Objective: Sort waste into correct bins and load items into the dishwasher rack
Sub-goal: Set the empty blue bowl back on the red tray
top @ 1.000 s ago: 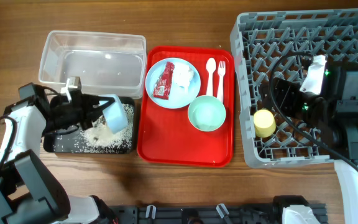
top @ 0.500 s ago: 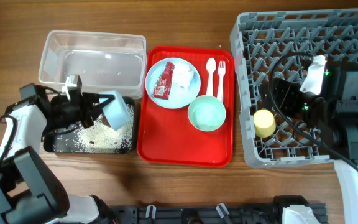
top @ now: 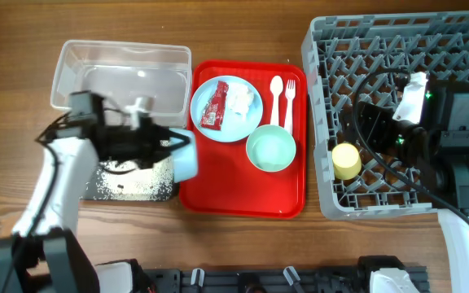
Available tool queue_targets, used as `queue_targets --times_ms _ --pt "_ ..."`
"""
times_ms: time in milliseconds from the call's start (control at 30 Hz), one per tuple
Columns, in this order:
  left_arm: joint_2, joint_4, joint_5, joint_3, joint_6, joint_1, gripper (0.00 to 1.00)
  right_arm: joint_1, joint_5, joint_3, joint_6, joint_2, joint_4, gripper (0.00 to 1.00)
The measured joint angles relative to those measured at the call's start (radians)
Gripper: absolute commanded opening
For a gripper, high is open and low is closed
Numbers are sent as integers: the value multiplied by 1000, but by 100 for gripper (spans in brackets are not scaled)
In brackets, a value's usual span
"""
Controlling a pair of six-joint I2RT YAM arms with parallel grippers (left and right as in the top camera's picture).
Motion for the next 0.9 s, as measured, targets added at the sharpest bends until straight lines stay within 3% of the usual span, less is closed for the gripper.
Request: queue_targets --times_ms 300,467,500,600,700,800,900 --pt "-29 109 -832 7 -298 -626 6 0 0 0 0 0 2 93" --pt "73 189 -1110 8 -350 -845 40 0 0 0 0 0 2 93" --pt "85 202 -1137 8 -356 -866 46 0 0 0 0 1 2 93" --pt "93 189 -1196 16 -363 -902 77 0 0 0 0 1 2 93" --pt "93 92 -1230 90 -350 -900 87 0 -3 0 0 2 2 93" --pt "92 44 -1283 237 -318 -871 86 0 -3 0 0 7 2 93" --pt "83 148 -1344 306 -274 -817 77 0 -3 0 0 18 2 94"
